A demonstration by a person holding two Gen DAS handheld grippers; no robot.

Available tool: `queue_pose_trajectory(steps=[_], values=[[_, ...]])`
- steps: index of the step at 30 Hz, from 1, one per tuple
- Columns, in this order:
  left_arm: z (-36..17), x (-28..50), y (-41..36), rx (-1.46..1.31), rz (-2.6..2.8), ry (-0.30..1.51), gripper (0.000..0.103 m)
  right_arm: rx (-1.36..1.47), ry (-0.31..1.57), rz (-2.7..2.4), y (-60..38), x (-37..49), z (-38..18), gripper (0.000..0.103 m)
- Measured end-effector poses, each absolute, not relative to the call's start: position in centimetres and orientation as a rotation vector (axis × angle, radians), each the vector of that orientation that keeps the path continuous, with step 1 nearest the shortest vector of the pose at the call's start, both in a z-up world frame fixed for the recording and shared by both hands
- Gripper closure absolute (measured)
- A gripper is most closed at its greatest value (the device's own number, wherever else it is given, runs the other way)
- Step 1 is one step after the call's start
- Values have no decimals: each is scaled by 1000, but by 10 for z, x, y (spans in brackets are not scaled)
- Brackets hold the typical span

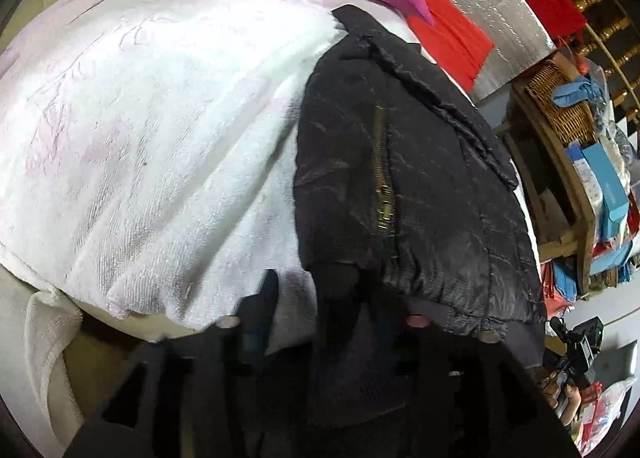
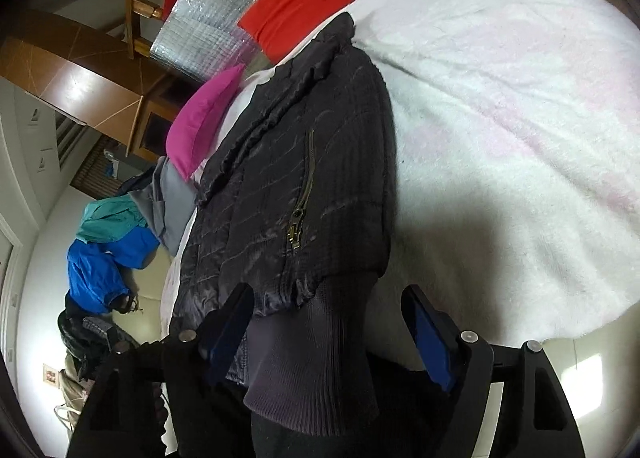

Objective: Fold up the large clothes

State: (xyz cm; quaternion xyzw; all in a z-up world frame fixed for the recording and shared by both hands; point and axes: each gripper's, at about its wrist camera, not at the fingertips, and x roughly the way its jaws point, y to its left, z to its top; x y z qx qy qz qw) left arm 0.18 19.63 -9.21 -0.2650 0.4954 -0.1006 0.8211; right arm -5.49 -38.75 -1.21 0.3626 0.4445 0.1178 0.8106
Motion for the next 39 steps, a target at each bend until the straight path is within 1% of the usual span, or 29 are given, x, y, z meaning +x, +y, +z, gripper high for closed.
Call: queue_pose_trajectory(steps=[2,3,4,5,6,7,8,9,10,12,16,20,23,34,39], values=[[-95,3,196,-581,-236,1064,54,783,968,267,-385,-50,-18,27],[-96,3,194,-585,-255,1076,54,787,981,287,-382,-47,-20,35],[-98,3,196,-584,-266,1088,54,788,996,306,-377,-44,-23,46],[-101,5,194,-578,-273,1107,53,779,1008,311,-374,-42,-24,50],[-103,7,191,-571,-274,1121,53,762,1021,304,-371,-40,-26,56],[-103,8,188,-570,-274,1119,54,757,1036,300,-368,-38,-28,66],[-103,8,188,-565,-273,1112,54,766,1043,299,-368,-36,-31,70],[-102,8,187,-562,-277,1106,72,770,1047,297,-369,-35,-31,80],[-101,8,187,-568,-300,1109,83,773,1045,303,-369,-35,-30,85],[-93,6,185,-549,-301,1090,90,765,1032,317,-368,-37,-21,88],[-70,-2,183,-532,-310,1030,93,765,973,340,-366,-39,5,90],[-37,-19,188,-522,-323,945,94,746,918,380,-363,-48,35,91],[-21,-34,196,-535,-335,907,94,741,902,406,-362,-60,47,91],[-4,-87,194,-522,-358,873,94,775,890,430,-377,-126,52,91],[12,-99,197,-516,-369,833,94,759,854,438,-378,-135,70,91]])
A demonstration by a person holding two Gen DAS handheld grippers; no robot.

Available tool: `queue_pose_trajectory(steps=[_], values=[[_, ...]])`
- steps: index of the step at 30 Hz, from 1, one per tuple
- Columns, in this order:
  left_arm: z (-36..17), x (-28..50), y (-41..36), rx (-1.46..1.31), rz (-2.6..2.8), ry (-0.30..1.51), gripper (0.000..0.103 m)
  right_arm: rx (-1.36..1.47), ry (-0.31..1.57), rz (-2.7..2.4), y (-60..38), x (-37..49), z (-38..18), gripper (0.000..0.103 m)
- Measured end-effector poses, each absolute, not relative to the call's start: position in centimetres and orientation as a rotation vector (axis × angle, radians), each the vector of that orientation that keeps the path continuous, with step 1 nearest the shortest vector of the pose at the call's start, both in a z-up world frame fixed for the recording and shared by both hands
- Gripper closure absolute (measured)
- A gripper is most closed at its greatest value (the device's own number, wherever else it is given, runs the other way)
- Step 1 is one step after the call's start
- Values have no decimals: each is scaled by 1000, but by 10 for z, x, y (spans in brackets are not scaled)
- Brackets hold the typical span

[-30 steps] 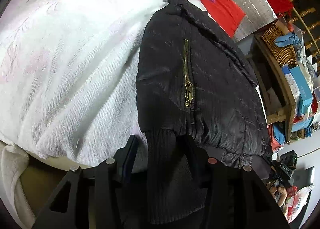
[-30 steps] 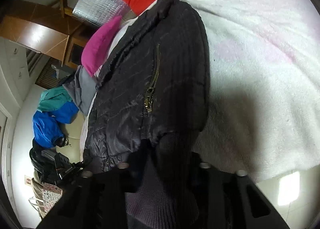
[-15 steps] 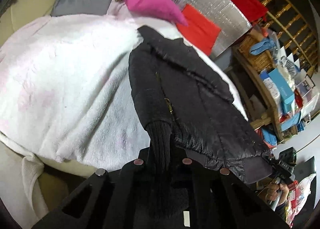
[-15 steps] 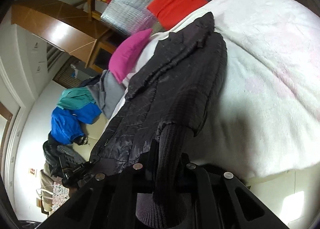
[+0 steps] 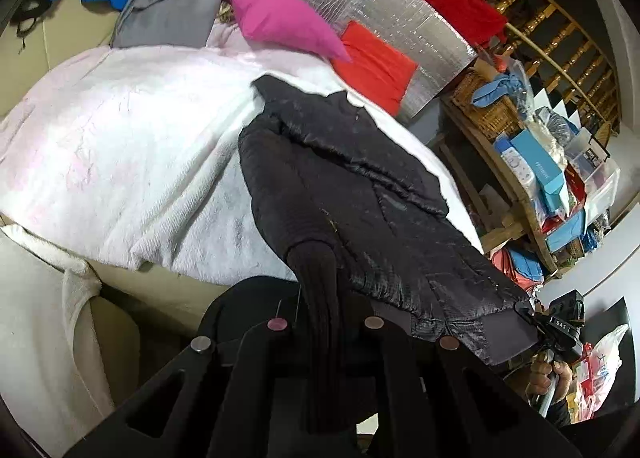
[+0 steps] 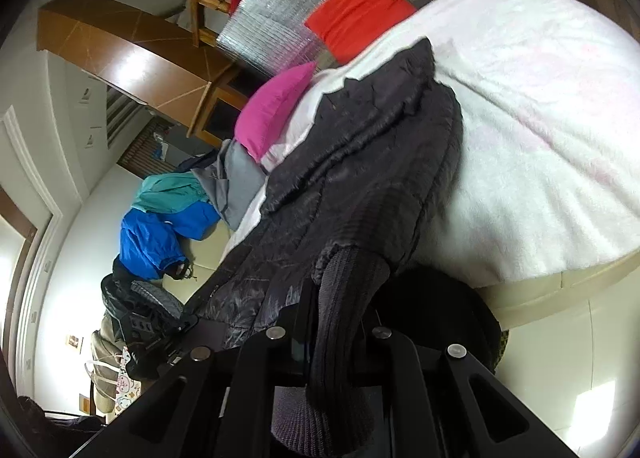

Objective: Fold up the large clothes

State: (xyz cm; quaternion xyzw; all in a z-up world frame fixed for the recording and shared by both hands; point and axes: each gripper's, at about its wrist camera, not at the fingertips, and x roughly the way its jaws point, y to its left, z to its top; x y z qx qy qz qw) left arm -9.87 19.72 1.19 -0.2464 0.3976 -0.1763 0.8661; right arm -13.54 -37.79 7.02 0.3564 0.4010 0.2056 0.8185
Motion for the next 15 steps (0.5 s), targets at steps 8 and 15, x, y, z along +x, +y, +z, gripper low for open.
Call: queue_pose_trajectory(steps=[8,15], values=[[19,-93,201,-525,-368,817,94,756,807,459,-386,-129,83,91],[23,-99,200,-538,-379,793,94,757,801,470,-386,-125,85,91]])
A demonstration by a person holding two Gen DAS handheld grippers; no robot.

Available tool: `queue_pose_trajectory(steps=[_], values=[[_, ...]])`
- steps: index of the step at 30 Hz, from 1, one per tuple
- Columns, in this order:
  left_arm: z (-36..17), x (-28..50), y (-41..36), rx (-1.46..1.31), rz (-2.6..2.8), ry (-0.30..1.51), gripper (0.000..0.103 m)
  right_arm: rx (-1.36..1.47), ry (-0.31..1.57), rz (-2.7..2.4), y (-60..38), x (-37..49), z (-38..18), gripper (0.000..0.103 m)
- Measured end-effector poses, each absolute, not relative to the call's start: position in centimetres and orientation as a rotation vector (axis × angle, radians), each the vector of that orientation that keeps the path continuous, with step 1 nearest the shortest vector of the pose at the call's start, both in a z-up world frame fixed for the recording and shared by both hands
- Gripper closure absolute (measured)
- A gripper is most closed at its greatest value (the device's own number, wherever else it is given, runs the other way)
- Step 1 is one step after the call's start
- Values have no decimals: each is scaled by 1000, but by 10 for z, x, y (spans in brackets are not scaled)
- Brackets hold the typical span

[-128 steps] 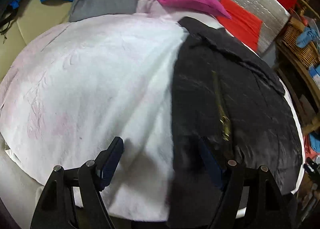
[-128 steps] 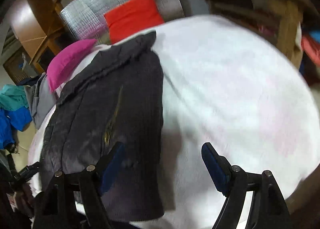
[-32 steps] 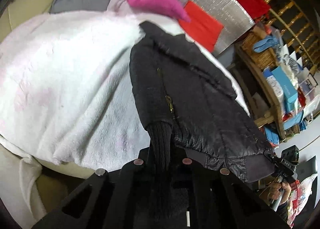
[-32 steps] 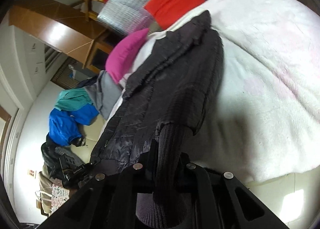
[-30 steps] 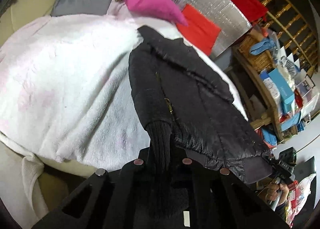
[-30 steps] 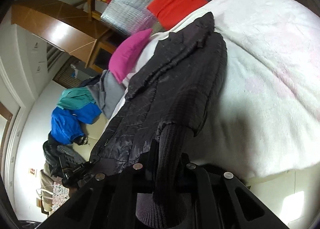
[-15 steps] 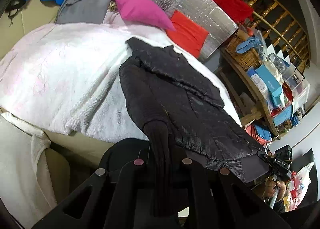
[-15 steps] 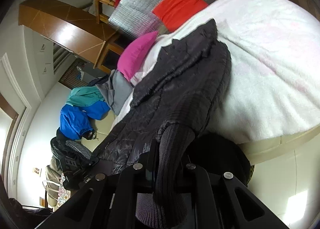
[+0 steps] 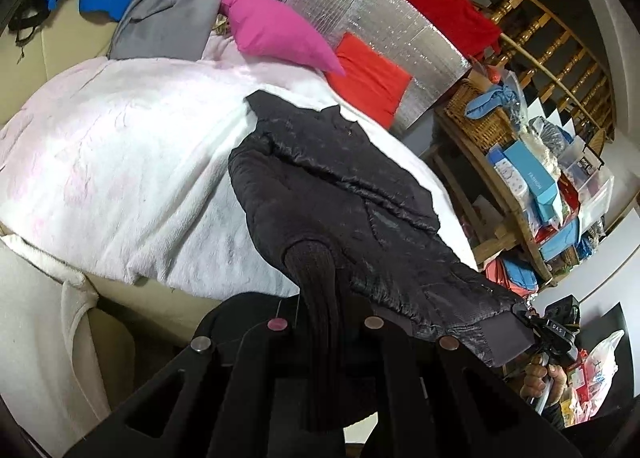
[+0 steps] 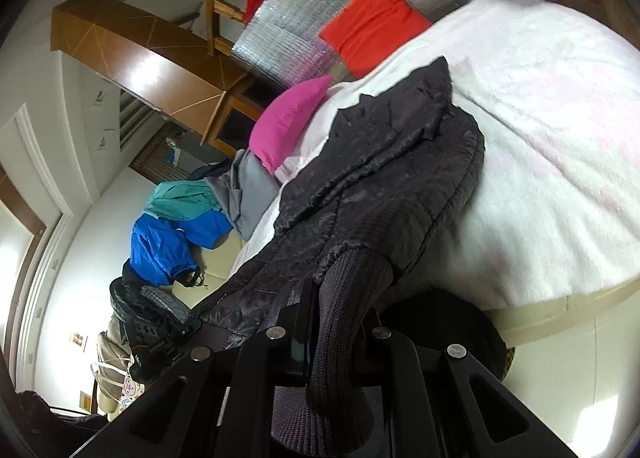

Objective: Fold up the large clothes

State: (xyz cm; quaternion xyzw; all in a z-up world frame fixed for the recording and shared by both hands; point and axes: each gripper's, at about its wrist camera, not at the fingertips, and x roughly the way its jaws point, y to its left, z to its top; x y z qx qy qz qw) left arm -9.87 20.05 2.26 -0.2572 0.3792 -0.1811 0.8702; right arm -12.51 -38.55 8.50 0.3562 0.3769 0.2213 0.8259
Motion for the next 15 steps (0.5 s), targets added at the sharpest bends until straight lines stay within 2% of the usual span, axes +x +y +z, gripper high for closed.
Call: queue_pose_trajectory(steps=[7,15], values=[[15,-87,198,-537,-360,822,94,771,819,457,-388,-113,75,91],[30,-79,198,-544,-381,767,94,771,785,466,-391,-105,84,91]])
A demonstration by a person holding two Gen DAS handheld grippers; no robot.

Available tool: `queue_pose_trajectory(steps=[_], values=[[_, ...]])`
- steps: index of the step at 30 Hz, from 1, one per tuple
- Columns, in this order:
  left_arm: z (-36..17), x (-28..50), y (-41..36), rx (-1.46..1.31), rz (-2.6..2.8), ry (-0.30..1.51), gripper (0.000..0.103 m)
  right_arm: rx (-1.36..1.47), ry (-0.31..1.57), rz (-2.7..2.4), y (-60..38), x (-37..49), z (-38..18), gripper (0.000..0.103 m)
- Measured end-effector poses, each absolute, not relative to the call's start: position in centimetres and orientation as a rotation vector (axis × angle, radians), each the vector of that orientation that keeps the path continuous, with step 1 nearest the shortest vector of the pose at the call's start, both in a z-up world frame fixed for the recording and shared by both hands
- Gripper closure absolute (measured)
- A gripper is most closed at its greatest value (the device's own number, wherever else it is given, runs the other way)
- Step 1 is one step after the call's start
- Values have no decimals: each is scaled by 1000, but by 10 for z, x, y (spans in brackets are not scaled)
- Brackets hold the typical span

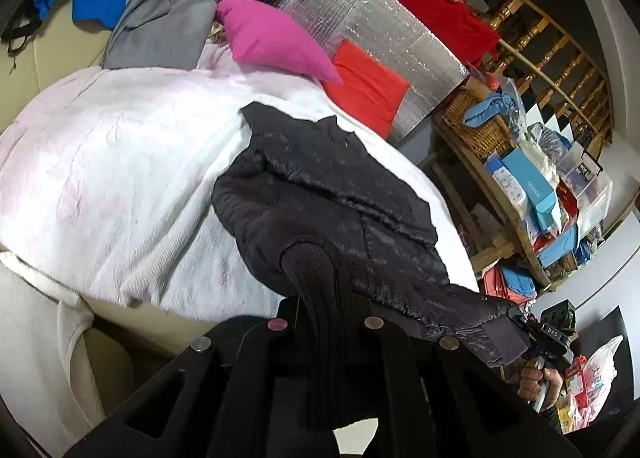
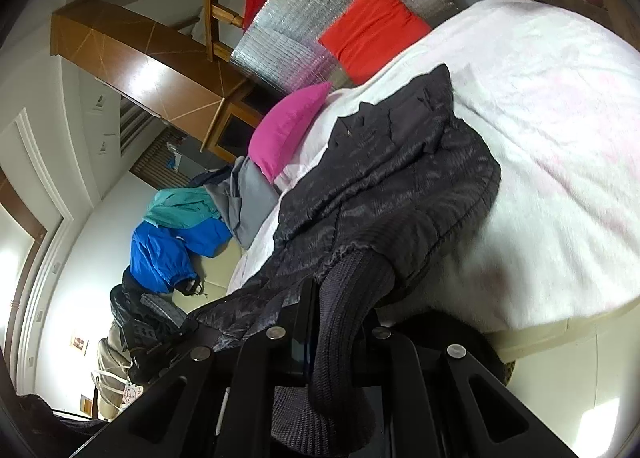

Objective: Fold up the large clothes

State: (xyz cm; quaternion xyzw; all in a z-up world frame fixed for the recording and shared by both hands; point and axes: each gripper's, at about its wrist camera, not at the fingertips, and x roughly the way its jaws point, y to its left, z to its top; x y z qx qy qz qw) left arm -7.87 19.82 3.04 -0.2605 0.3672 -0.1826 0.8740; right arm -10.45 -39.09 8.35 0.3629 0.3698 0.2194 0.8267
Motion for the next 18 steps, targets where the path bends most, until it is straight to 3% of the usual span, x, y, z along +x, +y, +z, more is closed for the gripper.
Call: queue_pose_trajectory(steps=[18], values=[[88,-1,180,-500,-368,609,94,690,641,481,-394,-16,140,91]])
